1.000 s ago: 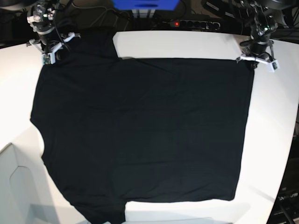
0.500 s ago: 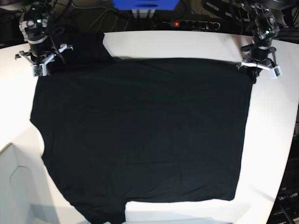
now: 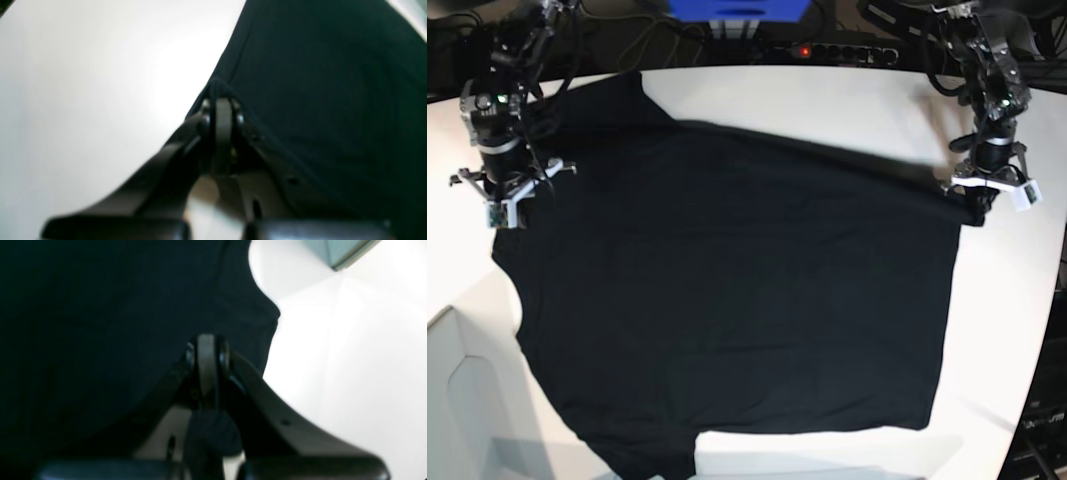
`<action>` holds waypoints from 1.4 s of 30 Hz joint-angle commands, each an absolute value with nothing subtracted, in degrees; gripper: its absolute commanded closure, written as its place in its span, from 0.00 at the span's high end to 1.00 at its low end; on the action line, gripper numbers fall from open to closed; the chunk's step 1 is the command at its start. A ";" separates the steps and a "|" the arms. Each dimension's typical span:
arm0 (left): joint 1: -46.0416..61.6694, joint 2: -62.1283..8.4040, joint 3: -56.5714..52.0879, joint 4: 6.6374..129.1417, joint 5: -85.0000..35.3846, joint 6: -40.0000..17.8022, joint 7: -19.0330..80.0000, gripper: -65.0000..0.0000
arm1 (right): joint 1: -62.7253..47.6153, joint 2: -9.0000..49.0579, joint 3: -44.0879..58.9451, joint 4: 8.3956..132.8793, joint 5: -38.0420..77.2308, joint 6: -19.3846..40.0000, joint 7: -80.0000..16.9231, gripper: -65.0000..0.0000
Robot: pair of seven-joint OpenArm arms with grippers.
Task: Fold the T-shirt properly
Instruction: 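Close both grippers on the shirt's shoulder edges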
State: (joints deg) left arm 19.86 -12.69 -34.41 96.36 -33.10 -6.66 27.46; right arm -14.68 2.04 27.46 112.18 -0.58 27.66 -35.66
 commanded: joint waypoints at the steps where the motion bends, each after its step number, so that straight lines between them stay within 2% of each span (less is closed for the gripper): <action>1: 19.12 -13.49 -34.95 97.36 -33.36 -6.64 26.07 0.00 | -13.49 2.51 27.47 113.36 0.04 28.26 -35.30 0.00; 10: 21.14 -12.70 -34.95 97.10 -33.36 -6.64 26.15 0.00 | -18.59 3.65 34.07 115.74 0.04 40.00 -43.30 0.00; 13: 22.02 -12.62 -34.95 97.10 -33.54 -6.64 26.07 0.00 | -20.88 3.21 36.09 116.00 0.04 40.00 -43.21 0.02; 19: 22.29 -12.62 -34.95 97.10 -33.54 -6.64 26.07 0.00 | -22.81 0.66 40.40 116.09 0.31 40.00 -41.54 0.23; 28: 22.29 -12.62 -34.95 97.10 -33.36 -6.64 26.07 0.00 | -26.77 -1.98 41.01 116.09 0.31 40.00 -38.90 0.36; 42: 22.37 -12.62 -34.95 97.10 -33.36 -6.64 26.07 0.00 | -29.23 -3.65 37.41 116.09 0.31 40.00 -38.90 0.38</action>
State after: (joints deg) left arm 22.35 -11.75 -34.52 96.09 -33.08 -6.26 27.42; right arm -29.21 -3.97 37.41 115.07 -0.21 39.20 -40.01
